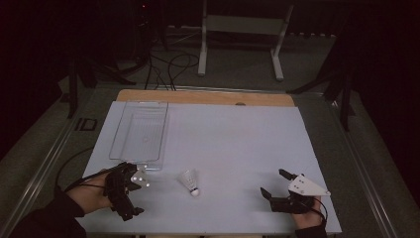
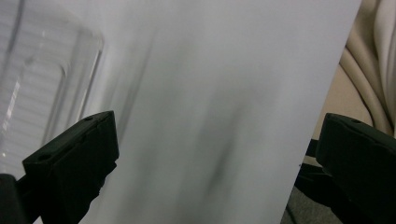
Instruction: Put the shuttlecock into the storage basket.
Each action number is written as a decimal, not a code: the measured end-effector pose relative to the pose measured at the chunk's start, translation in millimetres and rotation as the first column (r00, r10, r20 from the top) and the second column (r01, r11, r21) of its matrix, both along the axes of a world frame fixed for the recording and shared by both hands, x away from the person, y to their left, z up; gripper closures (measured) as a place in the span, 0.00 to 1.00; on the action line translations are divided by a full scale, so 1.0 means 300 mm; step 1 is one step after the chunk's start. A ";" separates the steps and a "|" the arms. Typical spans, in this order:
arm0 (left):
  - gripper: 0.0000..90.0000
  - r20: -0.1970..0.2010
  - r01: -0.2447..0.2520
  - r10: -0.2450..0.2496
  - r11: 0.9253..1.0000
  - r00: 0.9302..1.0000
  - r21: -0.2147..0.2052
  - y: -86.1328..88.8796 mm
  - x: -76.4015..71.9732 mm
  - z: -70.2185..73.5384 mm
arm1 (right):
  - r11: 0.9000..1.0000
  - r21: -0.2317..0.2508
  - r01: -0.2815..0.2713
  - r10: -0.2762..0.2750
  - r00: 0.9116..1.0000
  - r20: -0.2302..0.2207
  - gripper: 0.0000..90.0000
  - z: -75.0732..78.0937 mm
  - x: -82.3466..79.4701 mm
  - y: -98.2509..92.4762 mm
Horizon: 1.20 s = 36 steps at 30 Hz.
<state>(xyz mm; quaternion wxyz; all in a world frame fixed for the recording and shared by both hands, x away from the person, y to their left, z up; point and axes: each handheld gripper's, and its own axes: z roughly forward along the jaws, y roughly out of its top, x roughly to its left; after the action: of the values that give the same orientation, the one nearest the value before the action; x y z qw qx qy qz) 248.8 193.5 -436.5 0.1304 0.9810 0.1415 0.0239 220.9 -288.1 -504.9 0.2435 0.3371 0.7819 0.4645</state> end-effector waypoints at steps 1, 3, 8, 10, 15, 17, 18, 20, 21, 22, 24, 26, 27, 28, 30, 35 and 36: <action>0.00 -0.006 0.000 0.000 1.000 1.000 0.001 -0.007 0.003 0.002 | 1.000 0.000 0.000 0.000 1.000 0.000 0.11 0.000 0.000 0.000; 0.00 -0.010 0.020 -0.020 1.000 1.000 0.010 -0.021 0.004 0.005 | 1.000 -0.001 0.001 -0.001 1.000 0.001 0.11 0.000 0.000 -0.001; 0.00 -0.014 0.047 -0.047 0.999 0.999 0.007 -0.051 0.011 0.022 | 1.000 0.004 -0.001 0.001 1.000 -0.001 0.11 0.000 0.000 -0.002; 0.00 -0.014 0.057 -0.057 0.998 0.998 0.006 -0.057 0.016 0.033 | 1.000 0.001 -0.002 0.002 1.000 0.001 0.11 -0.001 0.001 -0.002; 0.00 -0.012 0.067 -0.067 0.998 0.998 -0.008 -0.067 0.031 0.060 | 1.000 0.004 -0.002 0.002 1.000 0.001 0.11 0.001 -0.001 -0.001; 0.00 -0.013 0.078 -0.078 0.997 0.997 -0.008 -0.073 0.036 0.068 | 1.000 0.005 -0.003 0.003 1.000 -0.001 0.11 0.000 0.000 -0.002; 0.00 -0.016 0.086 -0.086 0.996 0.996 -0.018 -0.078 0.040 0.075 | 1.000 0.006 -0.002 0.002 1.000 -0.002 0.11 0.000 0.000 -0.002; 0.00 -0.014 0.098 -0.098 0.995 0.995 -0.026 -0.084 0.045 0.084 | 1.000 0.004 -0.004 0.004 1.000 -0.002 0.11 0.000 0.000 -0.002; 0.00 -0.014 0.104 -0.104 0.994 0.994 -0.028 -0.087 0.049 0.088 | 1.000 0.004 -0.005 0.005 1.000 -0.002 0.11 0.000 0.000 0.000; 0.00 -0.014 0.104 -0.105 0.994 0.994 -0.027 -0.090 0.052 0.091 | 1.000 0.002 -0.004 0.004 1.000 -0.002 0.11 0.000 0.000 0.000; 0.00 -0.015 0.111 -0.112 0.993 0.994 -0.023 -0.099 0.060 0.097 | 1.000 0.005 -0.005 0.005 1.000 -0.002 0.11 0.000 0.000 0.000; 0.00 -0.021 0.119 -0.120 0.993 0.993 -0.026 -0.108 0.068 0.103 | 1.000 0.003 -0.005 0.005 1.000 -0.003 0.11 -0.001 0.000 0.000; 0.00 -0.024 0.122 -0.123 0.992 0.992 -0.027 -0.112 0.072 0.105 | 1.000 0.004 -0.005 0.005 1.000 -0.003 0.11 -0.001 0.001 -0.001; 0.00 -0.023 0.124 -0.125 0.992 0.992 -0.022 -0.119 0.076 0.107 | 1.000 0.003 -0.005 0.005 1.000 -0.002 0.11 -0.001 0.000 0.000; 0.00 -0.024 0.131 -0.131 0.991 0.991 -0.025 -0.130 0.084 0.114 | 1.000 0.005 -0.006 0.006 1.000 -0.002 0.11 -0.001 0.000 -0.001; 0.00 -0.015 0.147 -0.148 0.989 0.989 -0.029 -0.153 0.104 0.128 | 1.000 0.003 -0.007 0.007 1.000 -0.003 0.11 -0.002 0.001 0.000; 0.00 -0.013 0.153 -0.154 0.988 0.988 -0.031 -0.158 0.108 0.130 | 1.000 0.005 -0.007 0.007 1.000 -0.004 0.11 -0.002 0.000 0.000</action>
<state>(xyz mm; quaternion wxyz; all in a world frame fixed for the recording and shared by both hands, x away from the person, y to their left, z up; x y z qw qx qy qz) 281.2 146.2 -397.5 0.1454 0.9871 0.0668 0.0043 221.0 -288.0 -505.4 0.2396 0.3358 0.7823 0.4667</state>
